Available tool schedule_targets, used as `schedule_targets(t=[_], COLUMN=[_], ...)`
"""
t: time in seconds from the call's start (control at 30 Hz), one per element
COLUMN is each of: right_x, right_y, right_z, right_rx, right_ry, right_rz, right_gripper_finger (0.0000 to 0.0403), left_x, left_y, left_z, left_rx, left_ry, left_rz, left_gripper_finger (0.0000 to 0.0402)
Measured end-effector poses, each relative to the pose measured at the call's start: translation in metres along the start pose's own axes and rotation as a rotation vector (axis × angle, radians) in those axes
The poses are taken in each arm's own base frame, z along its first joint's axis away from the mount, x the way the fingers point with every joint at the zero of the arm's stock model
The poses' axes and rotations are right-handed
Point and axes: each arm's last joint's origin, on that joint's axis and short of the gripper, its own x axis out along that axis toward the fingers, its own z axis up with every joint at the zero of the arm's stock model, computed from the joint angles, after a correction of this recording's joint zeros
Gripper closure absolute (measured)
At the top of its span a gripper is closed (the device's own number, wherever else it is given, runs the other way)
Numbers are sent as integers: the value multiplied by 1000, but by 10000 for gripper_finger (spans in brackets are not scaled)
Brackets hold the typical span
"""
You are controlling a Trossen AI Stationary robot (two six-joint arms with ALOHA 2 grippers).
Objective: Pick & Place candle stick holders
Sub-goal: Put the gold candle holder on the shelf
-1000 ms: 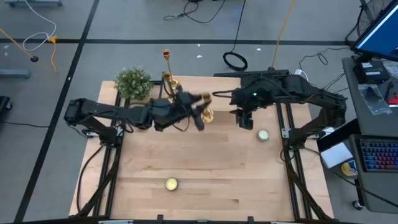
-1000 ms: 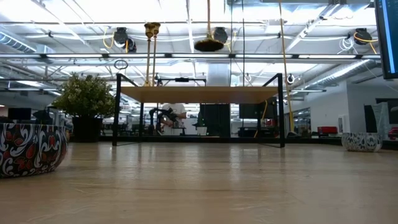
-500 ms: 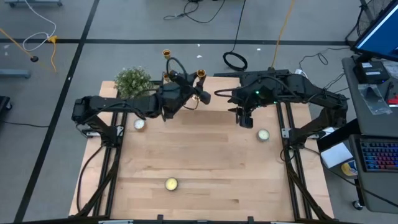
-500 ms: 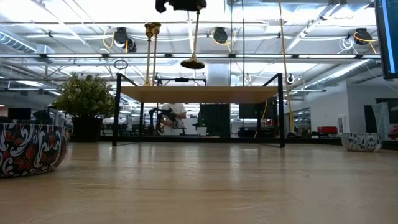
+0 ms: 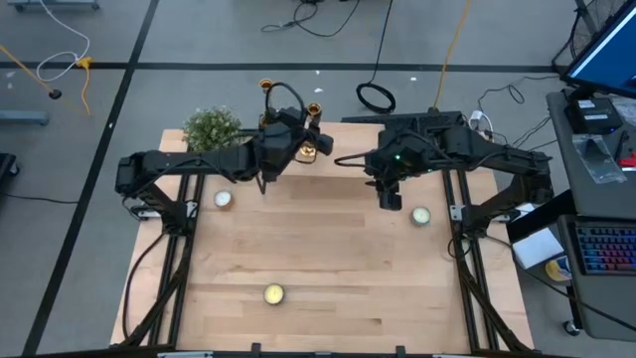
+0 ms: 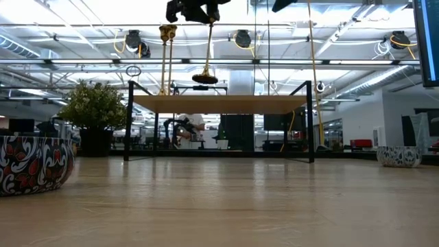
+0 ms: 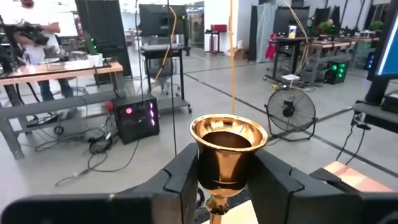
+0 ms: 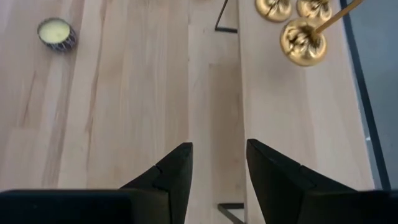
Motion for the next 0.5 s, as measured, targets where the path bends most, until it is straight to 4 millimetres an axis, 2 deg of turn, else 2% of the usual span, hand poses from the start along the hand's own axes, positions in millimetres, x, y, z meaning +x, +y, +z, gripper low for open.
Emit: schedule_targets(t=[0.23, 0.5], right_x=[9, 9], right_y=[1, 1], right_z=[-1, 0], right_rx=[-22, -42], right_ry=[-9, -25], right_rz=[0, -2], right_gripper_finger=[259, 259], left_x=[0, 9], left_y=[0, -11], left_z=[-2, -22], left_rx=[22, 79], left_ry=[16, 50], left_rz=[0, 30], left_gripper_finger=[289, 286])
